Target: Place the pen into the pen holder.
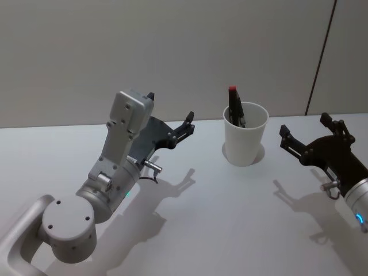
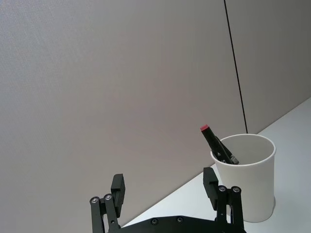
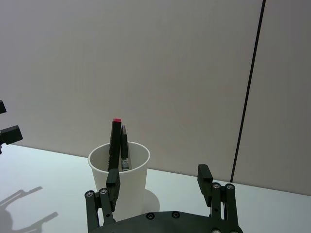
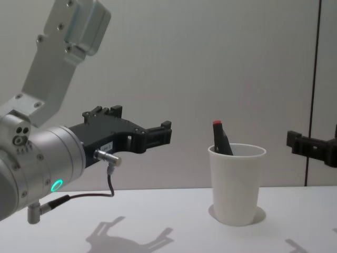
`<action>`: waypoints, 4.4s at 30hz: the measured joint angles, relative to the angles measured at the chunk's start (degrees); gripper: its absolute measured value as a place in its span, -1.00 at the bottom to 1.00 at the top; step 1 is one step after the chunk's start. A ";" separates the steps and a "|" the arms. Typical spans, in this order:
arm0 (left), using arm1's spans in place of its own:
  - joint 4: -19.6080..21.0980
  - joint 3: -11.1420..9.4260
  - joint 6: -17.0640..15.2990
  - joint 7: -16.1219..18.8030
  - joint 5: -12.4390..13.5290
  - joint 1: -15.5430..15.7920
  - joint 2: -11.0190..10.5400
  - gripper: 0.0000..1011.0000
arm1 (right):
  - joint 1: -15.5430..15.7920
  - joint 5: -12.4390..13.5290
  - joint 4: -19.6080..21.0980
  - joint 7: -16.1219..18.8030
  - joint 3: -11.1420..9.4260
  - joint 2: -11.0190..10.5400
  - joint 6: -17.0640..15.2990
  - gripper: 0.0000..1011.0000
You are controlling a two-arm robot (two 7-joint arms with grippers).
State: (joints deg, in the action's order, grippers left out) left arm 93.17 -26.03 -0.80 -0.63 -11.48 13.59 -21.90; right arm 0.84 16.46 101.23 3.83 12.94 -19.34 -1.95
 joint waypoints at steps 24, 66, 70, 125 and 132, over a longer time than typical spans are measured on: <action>0.00 0.00 0.01 0.00 0.00 0.00 0.00 0.98 | 0.00 0.00 0.00 0.00 0.00 0.01 0.00 0.98; 0.00 0.00 0.01 0.00 0.00 0.00 0.00 0.98 | 0.00 0.00 0.00 -0.01 0.00 0.01 0.00 0.98; 0.00 0.00 0.01 0.00 0.00 0.00 0.00 0.98 | 0.00 0.00 0.00 -0.01 0.00 0.00 0.00 0.98; 0.00 0.00 0.01 0.00 0.00 0.00 0.00 0.98 | 0.00 0.00 0.00 0.00 0.00 0.01 -0.01 0.98; 0.00 0.00 0.00 0.00 0.00 0.00 0.00 0.98 | 0.00 0.00 0.00 -0.01 0.00 0.01 0.00 0.98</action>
State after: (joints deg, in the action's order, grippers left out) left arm 93.18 -26.02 -0.79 -0.63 -11.48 13.59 -21.89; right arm 0.84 16.46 101.23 3.82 12.94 -19.33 -1.95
